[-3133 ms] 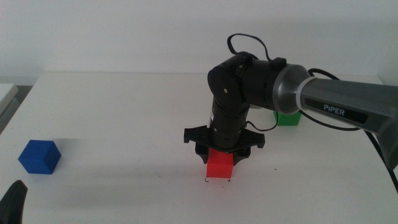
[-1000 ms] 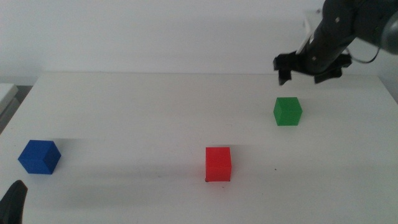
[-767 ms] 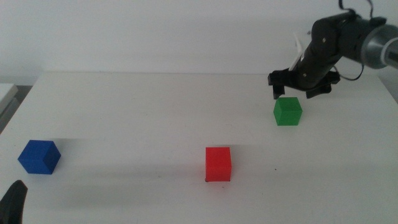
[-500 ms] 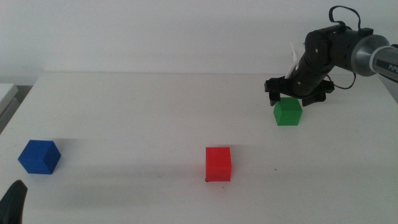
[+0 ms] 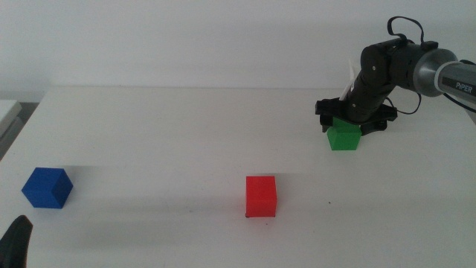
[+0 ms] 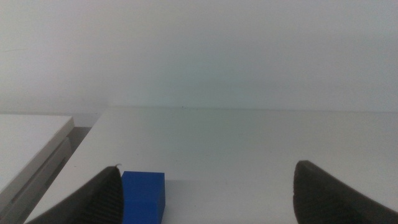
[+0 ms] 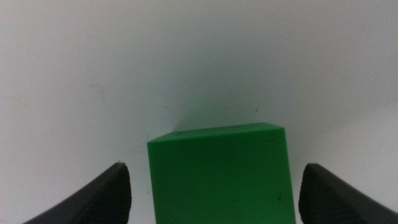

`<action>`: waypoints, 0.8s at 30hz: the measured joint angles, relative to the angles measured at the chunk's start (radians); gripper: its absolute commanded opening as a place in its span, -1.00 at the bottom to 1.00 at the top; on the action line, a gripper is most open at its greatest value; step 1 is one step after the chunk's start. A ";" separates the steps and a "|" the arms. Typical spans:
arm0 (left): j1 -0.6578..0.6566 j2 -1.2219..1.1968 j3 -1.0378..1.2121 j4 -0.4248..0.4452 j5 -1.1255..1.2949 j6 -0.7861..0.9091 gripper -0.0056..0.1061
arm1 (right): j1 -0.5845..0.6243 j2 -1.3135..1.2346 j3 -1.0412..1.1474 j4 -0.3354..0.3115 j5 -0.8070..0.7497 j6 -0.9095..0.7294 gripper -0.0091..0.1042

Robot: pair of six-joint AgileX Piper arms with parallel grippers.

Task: Stack red cubes first, then green, then blue cubes in a specific spot.

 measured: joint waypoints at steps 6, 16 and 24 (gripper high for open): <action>0.000 0.000 0.000 0.000 0.000 0.000 0.78 | 0.000 0.000 0.000 -0.004 0.014 0.000 -0.22; 0.000 0.000 0.000 0.000 0.000 0.000 0.78 | 0.052 -0.131 0.002 -0.049 0.141 0.007 -0.63; 0.000 0.000 0.000 0.000 0.000 0.000 0.78 | 0.248 -0.301 0.011 -0.113 0.291 0.123 -0.63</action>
